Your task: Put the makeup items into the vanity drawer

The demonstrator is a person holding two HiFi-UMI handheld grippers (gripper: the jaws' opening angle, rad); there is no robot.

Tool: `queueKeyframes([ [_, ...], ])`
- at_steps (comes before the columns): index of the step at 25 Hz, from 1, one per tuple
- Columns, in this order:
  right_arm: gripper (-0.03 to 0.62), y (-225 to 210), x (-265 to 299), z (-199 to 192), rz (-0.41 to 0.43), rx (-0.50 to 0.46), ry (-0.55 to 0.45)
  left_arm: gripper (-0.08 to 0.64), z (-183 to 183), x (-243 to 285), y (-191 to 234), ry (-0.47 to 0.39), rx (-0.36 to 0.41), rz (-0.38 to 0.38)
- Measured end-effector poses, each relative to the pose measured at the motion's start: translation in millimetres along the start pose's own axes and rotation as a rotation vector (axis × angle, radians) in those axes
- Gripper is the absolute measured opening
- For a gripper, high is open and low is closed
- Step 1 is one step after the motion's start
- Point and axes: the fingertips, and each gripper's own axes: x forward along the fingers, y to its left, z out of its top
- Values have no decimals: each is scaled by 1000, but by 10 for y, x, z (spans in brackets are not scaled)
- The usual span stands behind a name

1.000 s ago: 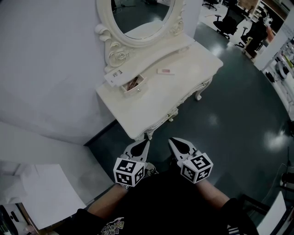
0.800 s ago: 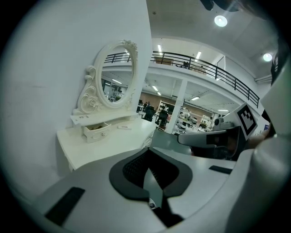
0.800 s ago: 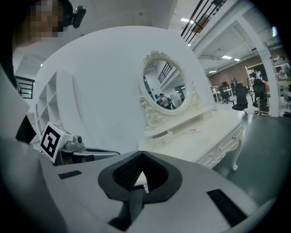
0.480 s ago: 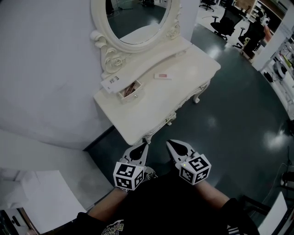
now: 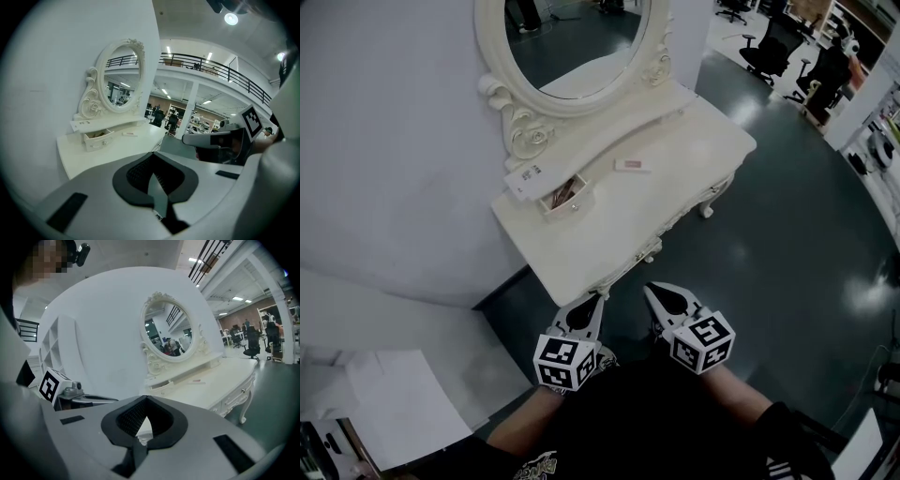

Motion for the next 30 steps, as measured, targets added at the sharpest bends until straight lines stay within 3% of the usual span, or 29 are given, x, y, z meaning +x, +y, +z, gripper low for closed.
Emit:
queueKeyframes([
  [21, 29, -1158, 91, 427, 137, -32, 50, 8, 269, 1069, -409, -3, -69, 119],
  [30, 29, -1502, 194, 558, 232, -43, 80, 8, 406, 1398, -495, -12, -89, 205],
])
